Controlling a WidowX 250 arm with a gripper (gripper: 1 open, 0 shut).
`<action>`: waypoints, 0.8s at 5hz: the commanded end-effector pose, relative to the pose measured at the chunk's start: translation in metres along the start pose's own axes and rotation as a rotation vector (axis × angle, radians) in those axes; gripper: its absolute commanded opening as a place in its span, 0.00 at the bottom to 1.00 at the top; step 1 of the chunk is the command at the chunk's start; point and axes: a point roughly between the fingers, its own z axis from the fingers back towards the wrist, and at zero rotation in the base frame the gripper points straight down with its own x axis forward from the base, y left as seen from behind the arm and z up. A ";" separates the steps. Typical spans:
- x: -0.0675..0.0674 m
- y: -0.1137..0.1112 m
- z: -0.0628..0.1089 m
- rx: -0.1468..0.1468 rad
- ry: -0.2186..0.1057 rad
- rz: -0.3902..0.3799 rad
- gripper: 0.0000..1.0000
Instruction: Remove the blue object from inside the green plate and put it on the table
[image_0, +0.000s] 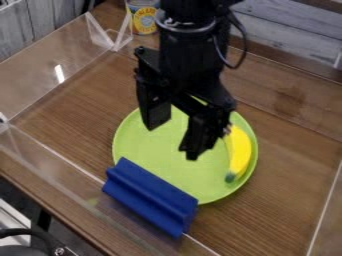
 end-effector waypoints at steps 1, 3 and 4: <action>-0.010 0.006 0.000 0.014 -0.021 -0.139 1.00; -0.012 0.021 -0.010 0.038 -0.038 -0.340 1.00; -0.014 0.028 -0.017 0.049 -0.045 -0.406 1.00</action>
